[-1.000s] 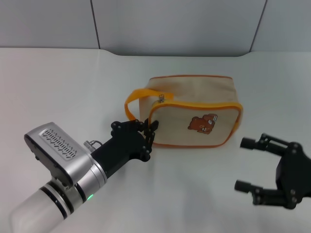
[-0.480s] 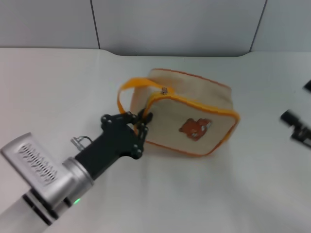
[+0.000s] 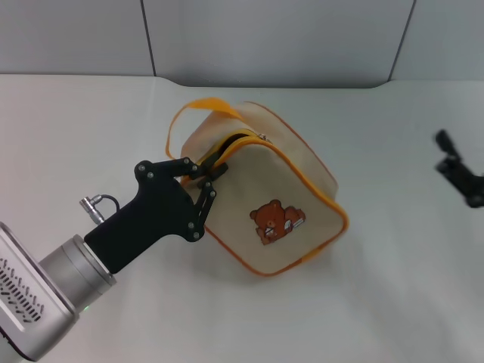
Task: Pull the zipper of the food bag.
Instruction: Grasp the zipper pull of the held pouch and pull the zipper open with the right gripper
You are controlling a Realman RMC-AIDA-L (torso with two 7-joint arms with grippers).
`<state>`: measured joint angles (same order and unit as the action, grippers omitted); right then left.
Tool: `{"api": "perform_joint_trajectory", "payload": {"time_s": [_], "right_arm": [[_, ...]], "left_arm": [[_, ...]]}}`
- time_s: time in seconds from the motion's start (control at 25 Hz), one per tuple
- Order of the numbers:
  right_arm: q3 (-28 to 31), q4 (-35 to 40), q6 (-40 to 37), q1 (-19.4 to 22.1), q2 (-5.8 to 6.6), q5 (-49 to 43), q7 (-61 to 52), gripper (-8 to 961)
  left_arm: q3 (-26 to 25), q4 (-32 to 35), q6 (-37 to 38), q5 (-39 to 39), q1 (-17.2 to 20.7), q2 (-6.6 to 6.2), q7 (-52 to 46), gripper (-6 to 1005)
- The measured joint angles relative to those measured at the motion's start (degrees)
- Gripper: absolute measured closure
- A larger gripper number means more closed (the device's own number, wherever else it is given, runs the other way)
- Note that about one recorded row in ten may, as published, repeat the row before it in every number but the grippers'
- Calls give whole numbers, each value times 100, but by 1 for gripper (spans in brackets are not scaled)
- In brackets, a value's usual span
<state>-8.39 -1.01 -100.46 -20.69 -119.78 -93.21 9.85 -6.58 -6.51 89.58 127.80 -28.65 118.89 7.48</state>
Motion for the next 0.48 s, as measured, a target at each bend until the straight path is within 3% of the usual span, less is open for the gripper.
{"api": "perform_joint_trajectory", "payload": {"time_s": [0.28,0.48], "right_arm": [[-294,-453,981,-688,-2,-724,1114,109],[-293,-637,1310,-920,-2,-906,1577,109]], "left_arm": [[12,112,26,35,-73,6,8,936],[16,115,30,36,-79,4,11,936]]}}
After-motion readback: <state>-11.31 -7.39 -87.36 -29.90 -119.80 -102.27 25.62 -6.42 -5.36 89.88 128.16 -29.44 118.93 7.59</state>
